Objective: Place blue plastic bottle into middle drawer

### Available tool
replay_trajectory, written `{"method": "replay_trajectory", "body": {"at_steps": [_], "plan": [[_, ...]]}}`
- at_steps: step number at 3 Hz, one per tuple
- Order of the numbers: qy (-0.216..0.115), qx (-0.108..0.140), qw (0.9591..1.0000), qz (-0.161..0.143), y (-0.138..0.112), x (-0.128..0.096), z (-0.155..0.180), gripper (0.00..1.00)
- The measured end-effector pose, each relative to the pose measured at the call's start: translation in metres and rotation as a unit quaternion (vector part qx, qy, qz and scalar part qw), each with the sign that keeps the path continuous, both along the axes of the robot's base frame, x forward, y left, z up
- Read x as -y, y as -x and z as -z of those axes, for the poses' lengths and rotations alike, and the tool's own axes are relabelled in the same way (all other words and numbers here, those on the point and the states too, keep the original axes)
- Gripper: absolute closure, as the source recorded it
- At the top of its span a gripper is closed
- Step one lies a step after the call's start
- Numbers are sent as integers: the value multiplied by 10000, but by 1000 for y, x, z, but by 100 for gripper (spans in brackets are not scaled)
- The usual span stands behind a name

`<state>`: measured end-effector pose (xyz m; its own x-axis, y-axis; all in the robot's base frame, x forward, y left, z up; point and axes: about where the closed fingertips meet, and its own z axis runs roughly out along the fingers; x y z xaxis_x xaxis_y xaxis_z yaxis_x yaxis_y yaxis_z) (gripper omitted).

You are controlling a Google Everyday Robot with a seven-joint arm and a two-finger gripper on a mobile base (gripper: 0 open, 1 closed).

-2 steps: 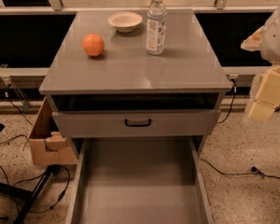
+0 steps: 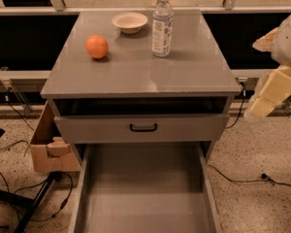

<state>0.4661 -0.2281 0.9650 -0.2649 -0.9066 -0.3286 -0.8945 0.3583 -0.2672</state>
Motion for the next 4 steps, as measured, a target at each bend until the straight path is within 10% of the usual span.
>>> {"method": "replay_trajectory", "body": {"at_steps": [1, 4], "plan": [[-866, 507, 9943, 363, -49, 16, 10, 0], [-3205, 1592, 9307, 759, -189, -11, 10, 0]]}}
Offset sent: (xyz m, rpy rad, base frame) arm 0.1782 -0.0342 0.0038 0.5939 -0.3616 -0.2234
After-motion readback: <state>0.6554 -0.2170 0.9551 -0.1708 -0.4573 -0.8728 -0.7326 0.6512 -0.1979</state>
